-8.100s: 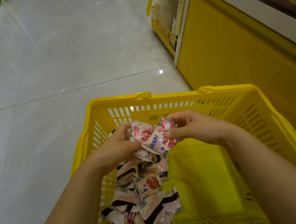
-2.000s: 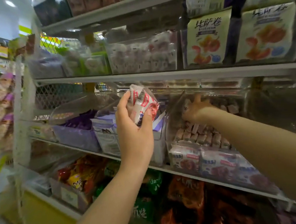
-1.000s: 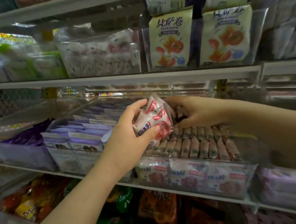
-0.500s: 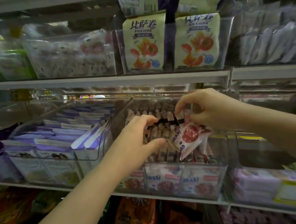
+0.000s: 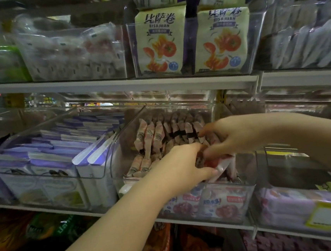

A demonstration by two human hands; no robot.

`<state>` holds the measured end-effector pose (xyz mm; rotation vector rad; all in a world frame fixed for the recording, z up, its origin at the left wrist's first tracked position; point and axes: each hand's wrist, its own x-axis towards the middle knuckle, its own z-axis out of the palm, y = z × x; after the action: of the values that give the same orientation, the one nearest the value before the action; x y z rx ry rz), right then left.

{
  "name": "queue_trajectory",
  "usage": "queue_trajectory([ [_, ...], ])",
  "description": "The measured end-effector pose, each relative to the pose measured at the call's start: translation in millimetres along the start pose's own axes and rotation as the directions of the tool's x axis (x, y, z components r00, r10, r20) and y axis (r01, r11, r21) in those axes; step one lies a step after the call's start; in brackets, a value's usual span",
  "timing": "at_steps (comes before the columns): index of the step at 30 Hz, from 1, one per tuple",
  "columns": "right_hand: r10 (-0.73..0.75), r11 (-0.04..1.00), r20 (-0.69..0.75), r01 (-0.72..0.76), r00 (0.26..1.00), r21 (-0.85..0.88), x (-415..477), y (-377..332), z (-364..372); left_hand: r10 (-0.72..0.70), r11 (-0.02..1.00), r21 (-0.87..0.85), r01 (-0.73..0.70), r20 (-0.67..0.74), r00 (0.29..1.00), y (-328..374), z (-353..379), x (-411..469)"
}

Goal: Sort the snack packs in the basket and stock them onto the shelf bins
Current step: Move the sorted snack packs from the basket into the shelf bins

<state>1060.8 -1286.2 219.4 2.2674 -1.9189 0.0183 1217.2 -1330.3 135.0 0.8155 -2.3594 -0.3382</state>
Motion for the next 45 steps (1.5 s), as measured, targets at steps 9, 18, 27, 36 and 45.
queue_trajectory([
  [9, 0.006, 0.999, -0.124, -0.011, 0.992, -0.037, -6.4, -5.2, -17.5, 0.043, 0.983, -0.169, -0.071, -0.164, 0.986, -4.3, -4.6, -2.2],
  [18, 0.198, 0.86, -0.412, -0.359, 0.89, -0.363, 46.5, 8.3, -10.1, 0.041, 0.925, 0.37, 0.082, -0.312, 0.949, -46.4, -41.9, -18.6],
  [27, 0.119, 0.836, -0.373, -0.295, 0.92, -0.462, 87.3, 37.4, -2.5, -0.029, 0.94, 0.322, 0.108, -0.24, 0.97, -56.7, -35.2, -15.4],
  [36, 0.101, 0.941, -0.103, -0.128, 0.99, -0.313, 95.1, 50.4, -1.6, -0.051, 0.956, 0.268, 0.116, -0.238, 0.97, -58.3, -31.1, -15.6],
  [45, 0.115, 0.887, -0.045, -0.123, 0.992, -0.445, 92.2, 52.3, -7.1, -0.126, 0.941, 0.304, 0.15, -0.098, 0.987, -57.0, -33.6, -12.8],
])
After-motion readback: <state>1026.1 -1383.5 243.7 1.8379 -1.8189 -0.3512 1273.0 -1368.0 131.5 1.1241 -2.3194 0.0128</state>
